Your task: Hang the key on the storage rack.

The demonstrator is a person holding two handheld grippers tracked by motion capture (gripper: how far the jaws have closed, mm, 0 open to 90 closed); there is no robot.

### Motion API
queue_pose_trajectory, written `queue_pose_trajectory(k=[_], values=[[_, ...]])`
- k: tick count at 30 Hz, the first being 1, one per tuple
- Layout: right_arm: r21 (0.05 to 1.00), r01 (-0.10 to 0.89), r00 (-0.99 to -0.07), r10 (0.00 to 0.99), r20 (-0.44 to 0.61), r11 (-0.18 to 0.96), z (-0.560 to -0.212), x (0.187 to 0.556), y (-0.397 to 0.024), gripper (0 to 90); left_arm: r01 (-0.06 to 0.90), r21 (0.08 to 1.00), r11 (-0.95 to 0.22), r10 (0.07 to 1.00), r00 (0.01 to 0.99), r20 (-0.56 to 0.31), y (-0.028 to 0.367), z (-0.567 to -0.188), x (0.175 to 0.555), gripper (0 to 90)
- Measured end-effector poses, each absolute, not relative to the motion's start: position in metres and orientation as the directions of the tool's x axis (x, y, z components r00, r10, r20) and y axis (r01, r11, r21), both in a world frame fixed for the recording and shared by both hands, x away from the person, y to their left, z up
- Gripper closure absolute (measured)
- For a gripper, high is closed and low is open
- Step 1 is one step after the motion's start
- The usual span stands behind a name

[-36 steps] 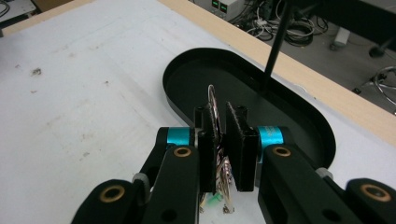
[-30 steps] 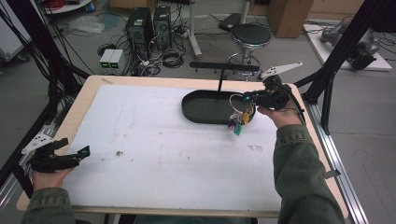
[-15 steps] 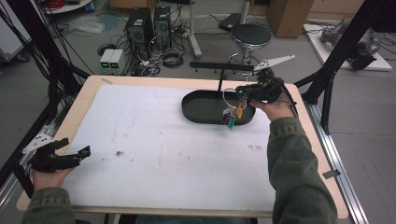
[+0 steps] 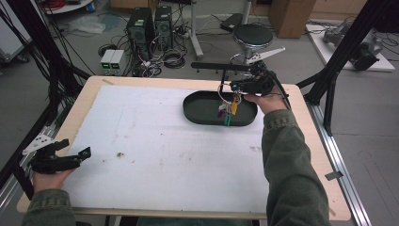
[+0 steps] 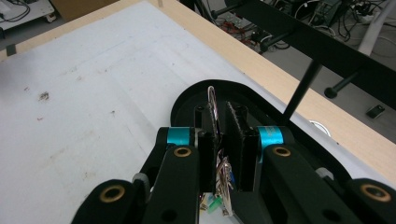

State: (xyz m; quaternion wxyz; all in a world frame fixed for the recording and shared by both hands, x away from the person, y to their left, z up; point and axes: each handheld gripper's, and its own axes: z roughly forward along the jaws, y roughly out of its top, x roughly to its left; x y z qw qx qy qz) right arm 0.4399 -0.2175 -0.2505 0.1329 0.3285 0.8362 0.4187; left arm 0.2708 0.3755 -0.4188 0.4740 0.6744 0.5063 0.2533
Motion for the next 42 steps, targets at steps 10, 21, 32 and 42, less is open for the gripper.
queue_pose_trajectory(k=[10,21,32,42], values=[[0.796,0.44,-0.751,0.656,0.073,0.415,-0.251,0.461,-0.208,83.1,0.448,0.892,-0.054,0.923,0.364,-0.127,0.374,-0.419,0.272,1.7],[0.8,0.464,-0.733,0.672,0.105,0.382,-0.249,0.487,-0.199,83.2,0.447,0.893,-0.049,0.923,0.363,-0.131,0.375,-0.419,0.271,1.7],[0.799,0.498,-0.693,0.708,0.133,0.338,-0.244,0.507,-0.203,83.1,0.443,0.896,-0.041,0.923,0.36,-0.136,0.376,-0.419,0.27,1.7],[0.797,0.521,-0.669,0.726,0.159,0.305,-0.256,0.522,-0.206,83.2,0.443,0.896,-0.041,0.923,0.361,-0.136,0.376,-0.419,0.27,1.7]])
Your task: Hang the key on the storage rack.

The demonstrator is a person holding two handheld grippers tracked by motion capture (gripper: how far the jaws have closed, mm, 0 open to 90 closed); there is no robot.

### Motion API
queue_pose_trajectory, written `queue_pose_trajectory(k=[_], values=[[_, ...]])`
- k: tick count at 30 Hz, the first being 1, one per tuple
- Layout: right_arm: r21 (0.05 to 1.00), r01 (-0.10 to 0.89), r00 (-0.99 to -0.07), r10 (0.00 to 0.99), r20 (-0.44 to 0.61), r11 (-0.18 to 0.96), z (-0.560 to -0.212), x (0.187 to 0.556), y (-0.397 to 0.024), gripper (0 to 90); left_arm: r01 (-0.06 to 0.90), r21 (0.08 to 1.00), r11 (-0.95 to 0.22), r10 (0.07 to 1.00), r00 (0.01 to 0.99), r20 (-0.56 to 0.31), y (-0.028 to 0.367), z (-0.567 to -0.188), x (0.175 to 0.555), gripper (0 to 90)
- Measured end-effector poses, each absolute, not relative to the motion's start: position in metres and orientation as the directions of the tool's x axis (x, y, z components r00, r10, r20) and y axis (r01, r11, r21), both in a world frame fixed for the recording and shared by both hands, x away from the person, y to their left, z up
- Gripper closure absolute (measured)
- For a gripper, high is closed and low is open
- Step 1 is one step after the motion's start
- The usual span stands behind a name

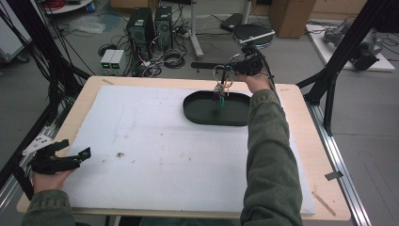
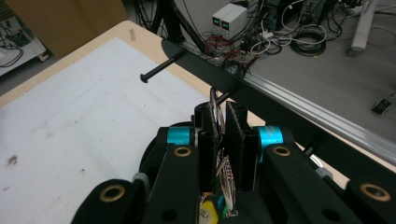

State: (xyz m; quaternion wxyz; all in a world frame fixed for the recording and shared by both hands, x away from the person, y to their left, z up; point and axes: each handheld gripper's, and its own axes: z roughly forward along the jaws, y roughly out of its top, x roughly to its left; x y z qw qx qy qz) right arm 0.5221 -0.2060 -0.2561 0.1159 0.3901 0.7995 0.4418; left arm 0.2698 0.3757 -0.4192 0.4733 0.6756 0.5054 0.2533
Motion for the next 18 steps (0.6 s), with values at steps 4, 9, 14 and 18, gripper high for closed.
queue_pose_trajectory(k=[4,9,14,18], values=[[0.797,0.518,-0.671,0.725,0.155,0.309,-0.26,0.525,-0.203,83.1,0.443,0.895,-0.045,0.924,0.359,-0.131,0.376,-0.419,0.27,1.7],[0.785,0.522,-0.667,0.733,0.132,0.334,-0.267,0.529,-0.198,83.0,0.43,0.902,-0.045,0.924,0.362,-0.126,0.374,-0.419,0.27,1.7],[0.78,0.522,-0.669,0.733,0.122,0.346,-0.269,0.53,-0.193,82.0,0.451,0.89,-0.059,0.919,0.373,-0.129,0.372,-0.421,0.272,1.7],[0.774,0.531,-0.667,0.734,0.13,0.346,-0.27,0.528,-0.191,81.0,0.449,0.892,-0.05,0.918,0.372,-0.136,0.373,-0.421,0.272,1.7]])
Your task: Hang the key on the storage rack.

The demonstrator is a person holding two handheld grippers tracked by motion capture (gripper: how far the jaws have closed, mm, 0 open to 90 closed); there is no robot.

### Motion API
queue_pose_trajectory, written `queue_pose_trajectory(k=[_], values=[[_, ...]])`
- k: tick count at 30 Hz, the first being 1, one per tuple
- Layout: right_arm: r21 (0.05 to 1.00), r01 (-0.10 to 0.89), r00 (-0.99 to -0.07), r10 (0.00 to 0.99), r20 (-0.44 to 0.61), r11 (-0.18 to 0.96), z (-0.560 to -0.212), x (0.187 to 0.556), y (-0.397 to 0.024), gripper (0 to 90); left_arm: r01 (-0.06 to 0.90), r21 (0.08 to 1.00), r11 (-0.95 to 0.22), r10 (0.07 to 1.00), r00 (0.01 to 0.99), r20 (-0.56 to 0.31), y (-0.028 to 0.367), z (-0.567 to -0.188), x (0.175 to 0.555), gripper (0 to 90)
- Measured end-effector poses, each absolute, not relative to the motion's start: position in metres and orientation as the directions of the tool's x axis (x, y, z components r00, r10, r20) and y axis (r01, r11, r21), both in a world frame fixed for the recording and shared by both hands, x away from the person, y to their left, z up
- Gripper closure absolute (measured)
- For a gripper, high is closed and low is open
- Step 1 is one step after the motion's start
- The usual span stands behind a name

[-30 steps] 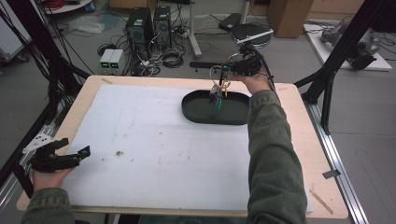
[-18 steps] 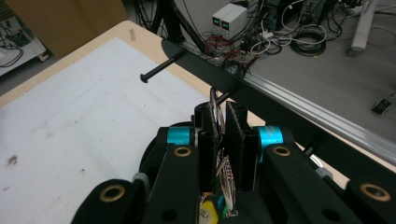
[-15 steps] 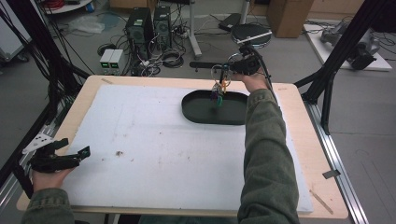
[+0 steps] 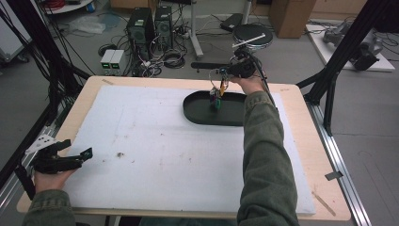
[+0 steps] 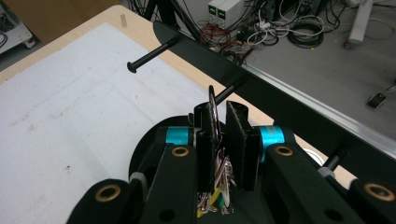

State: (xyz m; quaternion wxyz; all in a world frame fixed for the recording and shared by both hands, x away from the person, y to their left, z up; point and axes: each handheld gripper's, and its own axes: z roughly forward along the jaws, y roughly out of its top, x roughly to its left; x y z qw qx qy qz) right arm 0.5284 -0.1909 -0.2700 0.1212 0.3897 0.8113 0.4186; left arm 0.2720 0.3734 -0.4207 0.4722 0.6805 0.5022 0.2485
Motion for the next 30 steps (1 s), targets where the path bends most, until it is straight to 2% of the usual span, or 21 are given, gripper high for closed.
queue_pose_trajectory(k=[2,7,8,9,10,11,13,14,15,16,17,18,20,22,27,28,30], values=[[0.778,0.539,-0.657,0.739,0.15,0.322,-0.27,0.528,-0.193,75.2,0.447,0.893,-0.049,0.919,0.372,-0.135,0.373,-0.421,0.272,1.7],[0.78,0.544,-0.649,0.744,0.158,0.309,-0.27,0.524,-0.198,69.7,0.451,0.891,-0.05,0.917,0.374,-0.137,0.373,-0.421,0.272,1.7],[0.786,0.541,-0.645,0.748,0.158,0.3,-0.268,0.522,-0.2,60.9,0.451,0.891,-0.051,0.917,0.374,-0.137,0.373,-0.421,0.272,1.7],[0.786,0.541,-0.645,0.748,0.158,0.3,-0.268,0.522,-0.2,60.9,0.451,0.891,-0.05,0.917,0.374,-0.137,0.373,-0.421,0.272,1.7],[0.79,0.538,-0.642,0.75,0.159,0.293,-0.267,0.521,-0.2,56.5,0.451,0.891,-0.05,0.917,0.374,-0.138,0.373,-0.421,0.272,1.7],[0.804,0.526,-0.662,0.728,0.18,0.279,-0.265,0.518,-0.201,48.3,0.451,0.891,-0.049,0.917,0.374,-0.139,0.373,-0.421,0.272,1.7],[0.807,0.521,-0.663,0.728,0.177,0.278,-0.264,0.516,-0.202,40.1,0.451,0.891,-0.049,0.917,0.375,-0.14,0.373,-0.421,0.272,1.7],[0.807,0.521,-0.663,0.728,0.177,0.278,-0.264,0.516,-0.202,40.1,0.45,0.892,-0.047,0.917,0.375,-0.14,0.373,-0.421,0.272,1.7],[0.81,0.52,-0.656,0.734,0.176,0.271,-0.265,0.513,-0.203,34.4,0.45,0.892,-0.048,0.916,0.375,-0.14,0.373,-0.421,0.272,1.7],[0.81,0.52,-0.656,0.734,0.176,0.271,-0.265,0.513,-0.203,34.4,0.451,0.891,-0.048,0.916,0.376,-0.14,0.373,-0.421,0.272,1.7],[0.813,0.517,-0.65,0.741,0.17,0.267,-0.266,0.511,-0.203,31.1,0.45,0.892,-0.047,0.916,0.376,-0.142,0.373,-0.421,0.272,1.7],[0.815,0.521,-0.631,0.758,0.167,0.253,-0.27,0.509,-0.205,24.0,0.45,0.892,-0.046,0.916,0.376,-0.142,0.373,-0.421,0.272,1.7],[0.815,0.523,-0.626,0.762,0.167,0.251,-0.272,0.508,-0.206,21.4,0.45,0.892,-0.045,0.916,0.375,-0.143,0.374,-0.421,0.272,1.7],[0.825,0.515,-0.623,0.763,0.173,0.233,-0.274,0.503,-0.206,11.9,0.451,0.891,-0.044,0.917,0.373,-0.143,0.374,-0.421,0.272,1.7],[0.829,0.496,-0.651,0.742,0.158,0.258,-0.272,0.495,-0.199,8.5,0.449,0.893,-0.041,0.917,0.371,-0.145,0.374,-0.421,0.272,1.7],[0.832,0.489,-0.66,0.735,0.156,0.263,-0.271,0.493,-0.197,3.1,0.449,0.893,-0.041,0.918,0.37,-0.144,0.374,-0.421,0.272,1.7],[0.83,0.479,-0.675,0.724,0.141,0.286,-0.27,0.488,-0.188,1.7,0.447,0.893,-0.04,0.918,0.37,-0.145,0.374,-0.42,0.272,1.7]])
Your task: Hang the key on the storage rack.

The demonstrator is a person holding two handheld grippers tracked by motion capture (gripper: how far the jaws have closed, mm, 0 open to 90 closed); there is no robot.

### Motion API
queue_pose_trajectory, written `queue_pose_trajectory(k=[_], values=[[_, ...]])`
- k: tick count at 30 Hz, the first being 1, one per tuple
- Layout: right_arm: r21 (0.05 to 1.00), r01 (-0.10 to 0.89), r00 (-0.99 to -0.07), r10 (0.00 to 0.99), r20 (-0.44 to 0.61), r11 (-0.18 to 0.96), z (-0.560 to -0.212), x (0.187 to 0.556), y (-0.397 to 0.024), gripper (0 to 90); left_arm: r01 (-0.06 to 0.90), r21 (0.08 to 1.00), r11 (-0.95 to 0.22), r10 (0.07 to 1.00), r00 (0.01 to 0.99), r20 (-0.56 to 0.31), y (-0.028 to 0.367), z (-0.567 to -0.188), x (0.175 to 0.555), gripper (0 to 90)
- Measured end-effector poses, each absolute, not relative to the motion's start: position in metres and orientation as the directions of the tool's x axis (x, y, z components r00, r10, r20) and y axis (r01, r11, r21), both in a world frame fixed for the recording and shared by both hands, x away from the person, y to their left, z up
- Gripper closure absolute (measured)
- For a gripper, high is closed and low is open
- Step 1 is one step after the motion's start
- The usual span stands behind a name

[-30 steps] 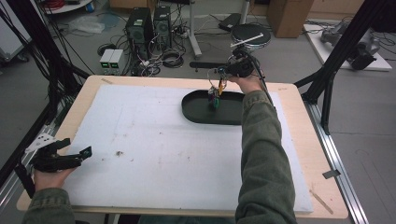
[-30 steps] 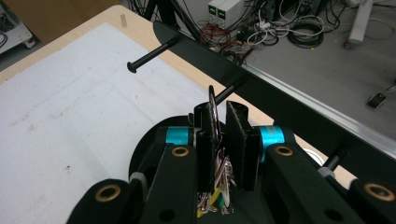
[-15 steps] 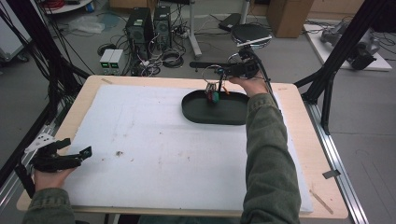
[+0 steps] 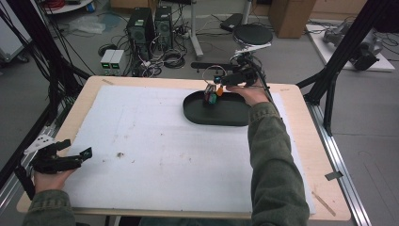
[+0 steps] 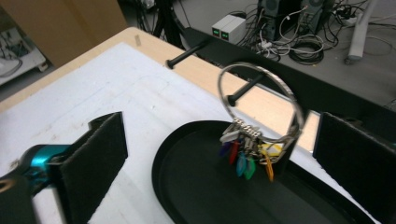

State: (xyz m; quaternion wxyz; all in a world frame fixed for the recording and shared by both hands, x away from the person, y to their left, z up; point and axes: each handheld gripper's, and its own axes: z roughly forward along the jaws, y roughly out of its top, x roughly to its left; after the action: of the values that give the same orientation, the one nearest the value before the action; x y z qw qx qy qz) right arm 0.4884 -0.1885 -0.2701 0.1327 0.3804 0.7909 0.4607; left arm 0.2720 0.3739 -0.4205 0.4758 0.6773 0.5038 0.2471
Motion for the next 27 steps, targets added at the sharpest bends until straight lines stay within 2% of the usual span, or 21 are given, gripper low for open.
queue_pose_trajectory(k=[15,25,27], values=[[0.812,0.468,-0.692,0.716,0.092,0.348,-0.262,0.468,-0.168,0.5,0.447,0.894,-0.04,0.917,0.371,-0.144,0.374,-0.421,0.272,1.7],[0.824,0.45,-0.678,0.733,0.064,0.344,-0.266,0.446,-0.18,0.5,0.447,0.893,-0.046,0.915,0.377,-0.142,0.373,-0.42,0.272,1.7],[0.827,0.459,-0.672,0.736,0.085,0.324,-0.269,0.442,-0.186,0.6,0.445,0.895,-0.042,0.916,0.375,-0.143,0.373,-0.42,0.272,1.7]])
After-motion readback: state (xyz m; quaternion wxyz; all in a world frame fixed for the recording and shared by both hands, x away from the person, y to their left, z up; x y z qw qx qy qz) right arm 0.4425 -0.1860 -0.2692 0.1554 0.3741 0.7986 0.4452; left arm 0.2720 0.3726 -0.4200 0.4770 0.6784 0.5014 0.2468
